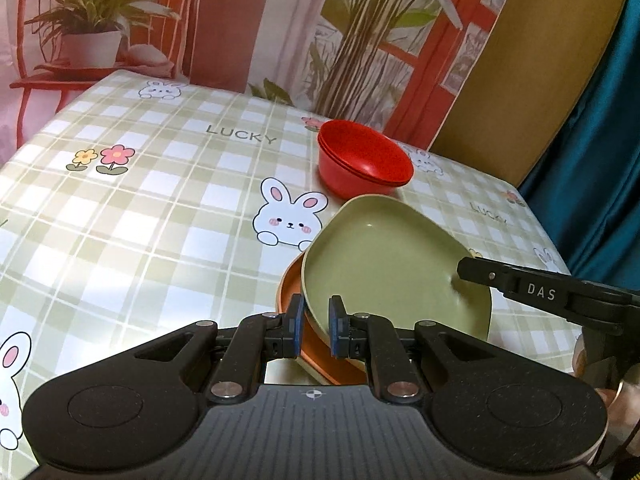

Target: Organize plates and bowls

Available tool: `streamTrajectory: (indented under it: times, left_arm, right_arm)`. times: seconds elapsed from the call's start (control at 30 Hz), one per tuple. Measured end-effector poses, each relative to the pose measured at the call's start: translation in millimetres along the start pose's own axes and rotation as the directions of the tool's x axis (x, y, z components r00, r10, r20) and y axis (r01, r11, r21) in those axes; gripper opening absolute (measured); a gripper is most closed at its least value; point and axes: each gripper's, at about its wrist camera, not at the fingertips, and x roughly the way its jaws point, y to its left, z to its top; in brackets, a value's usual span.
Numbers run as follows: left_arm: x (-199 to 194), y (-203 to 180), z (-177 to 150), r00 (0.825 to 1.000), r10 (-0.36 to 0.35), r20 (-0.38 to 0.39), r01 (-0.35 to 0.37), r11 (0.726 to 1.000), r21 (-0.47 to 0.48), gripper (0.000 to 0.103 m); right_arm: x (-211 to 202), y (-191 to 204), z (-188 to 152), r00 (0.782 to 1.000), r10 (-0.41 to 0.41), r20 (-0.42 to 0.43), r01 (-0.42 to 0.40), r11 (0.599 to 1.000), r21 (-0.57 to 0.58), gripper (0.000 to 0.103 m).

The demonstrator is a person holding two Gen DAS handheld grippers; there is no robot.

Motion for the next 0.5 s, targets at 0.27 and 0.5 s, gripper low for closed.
streamTrajectory:
  times: [0.27, 0.5]
  left_arm:
    - [1.3, 1.8, -4.4, 1.000, 0.021, 0.001, -0.021, 1.000, -0.007, 0.014]
    - [1.1, 0.9, -5.4, 1.000, 0.027, 0.004, -0.027, 0.999, -0.017, 0.014]
  right_arm:
    - [3.2, 4.9, -4.7, 1.000, 0.004, -0.018, -0.004, 1.000, -0.015, 0.009]
    - [4.5, 5.3, -7.7, 1.000, 0.000, -0.030, -0.001, 1.000, -0.024, 0.009]
